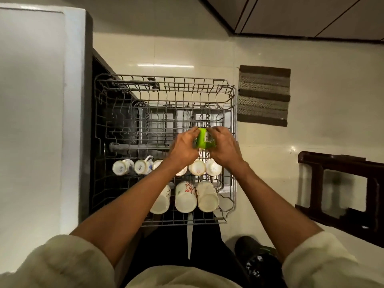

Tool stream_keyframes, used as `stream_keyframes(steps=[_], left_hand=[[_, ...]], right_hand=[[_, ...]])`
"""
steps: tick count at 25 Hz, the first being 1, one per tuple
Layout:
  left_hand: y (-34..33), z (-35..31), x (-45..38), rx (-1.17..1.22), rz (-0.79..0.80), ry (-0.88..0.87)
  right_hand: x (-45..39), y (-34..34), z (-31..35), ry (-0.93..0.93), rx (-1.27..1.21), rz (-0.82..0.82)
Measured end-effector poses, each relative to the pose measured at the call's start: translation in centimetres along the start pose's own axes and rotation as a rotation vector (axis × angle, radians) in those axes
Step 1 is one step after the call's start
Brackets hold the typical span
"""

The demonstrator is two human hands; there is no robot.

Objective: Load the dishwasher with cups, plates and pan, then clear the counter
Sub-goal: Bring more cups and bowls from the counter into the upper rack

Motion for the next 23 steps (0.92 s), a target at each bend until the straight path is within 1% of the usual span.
stream_keyframes(steps=[4,7,9,13,18,20,23], left_hand=[[-2.4,-0.8,-3.2,-0.054,0.137,-0.009],[-4.2,-1.0,-5.4,-0.102,0.234,-0.017],[-5.3,-0.5,-6.5,-0.131,0.279,0.016],[-7.2,0.7,-8.1,-0.164,0.302,0.064],[-8.2,1.5,-8.5,-0.122,0.306,0.112],[-8.5,1.4,-8.6,-0.144,0.308,0.136],[-9.4,1.3,-8.9,-0.209,0.345,0.111]], right_hand=[[-3.8,-0.4,-3.2,-0.067,0.083,0.034],[-6.4,-1.0,-4.8,-0.078,0.146,0.07],[-7.5,-1.6,-5.5,-0.08,0.176,0.098],[-8.5,-3.0,-6.2,-0.061,0.22,0.143],[-9.2,-3.8,-6.2,-0.034,0.257,0.199],[-9.3,-4.2,-6.4,-0.044,0.25,0.208],[-9.1,-4.9,-6.6,-0.053,0.212,0.212]])
Point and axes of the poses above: each hand's wrist, its own x-axis away from the middle knuckle, its own y-axis out of the back of the hand, z = x × y, the point moved 6 cm from there along -x, towards the middle knuckle, and after that the axes turned 3 degrees about -z, right-handed, at the moved point
